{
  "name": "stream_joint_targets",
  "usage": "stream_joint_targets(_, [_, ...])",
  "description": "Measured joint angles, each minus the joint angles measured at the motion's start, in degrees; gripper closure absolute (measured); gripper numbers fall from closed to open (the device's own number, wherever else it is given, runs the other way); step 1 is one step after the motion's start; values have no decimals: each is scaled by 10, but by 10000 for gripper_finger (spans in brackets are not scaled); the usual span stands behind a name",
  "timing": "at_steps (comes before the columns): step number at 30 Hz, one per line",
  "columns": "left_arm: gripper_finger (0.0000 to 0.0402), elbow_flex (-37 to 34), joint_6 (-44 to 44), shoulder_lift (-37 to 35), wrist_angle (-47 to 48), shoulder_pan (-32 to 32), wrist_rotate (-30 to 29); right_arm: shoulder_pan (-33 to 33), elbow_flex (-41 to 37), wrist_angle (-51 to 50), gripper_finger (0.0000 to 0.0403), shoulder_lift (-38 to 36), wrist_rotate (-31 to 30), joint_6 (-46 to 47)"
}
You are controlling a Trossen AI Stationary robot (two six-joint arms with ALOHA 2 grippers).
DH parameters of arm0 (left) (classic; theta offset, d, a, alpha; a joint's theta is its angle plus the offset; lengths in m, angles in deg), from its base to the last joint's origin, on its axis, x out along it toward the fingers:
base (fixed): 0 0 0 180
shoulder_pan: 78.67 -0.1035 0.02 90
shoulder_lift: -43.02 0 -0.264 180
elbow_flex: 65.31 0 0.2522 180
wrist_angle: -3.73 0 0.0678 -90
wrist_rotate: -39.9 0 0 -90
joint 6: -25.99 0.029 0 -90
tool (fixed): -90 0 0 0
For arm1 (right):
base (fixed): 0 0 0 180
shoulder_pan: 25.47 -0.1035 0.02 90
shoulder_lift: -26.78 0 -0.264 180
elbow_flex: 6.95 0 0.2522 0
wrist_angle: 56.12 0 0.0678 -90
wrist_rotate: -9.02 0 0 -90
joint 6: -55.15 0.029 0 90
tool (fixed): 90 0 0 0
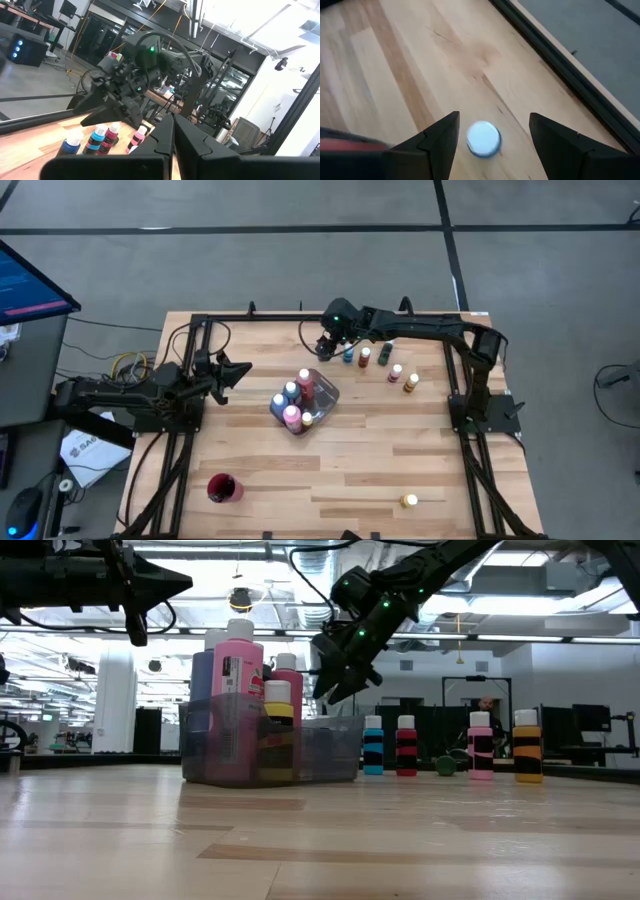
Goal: Pick & Place Paint Supplies
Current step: Put the small blue paint bottle into the black bin
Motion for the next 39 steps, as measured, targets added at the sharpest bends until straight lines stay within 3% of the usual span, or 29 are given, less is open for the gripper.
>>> stream_joint_targets(24, [398, 0, 0, 0, 0, 0, 0, -2, 1, 4, 170, 68, 12, 5])
stream_joint_targets(35, [398, 0, 0, 0, 0, 0, 0, -5, 1, 11, 294, 64, 4, -3])
stream_joint_targets(39, [398, 0, 0, 0, 0, 0, 0, -13, 1, 22, 293, 65, 3, -15])
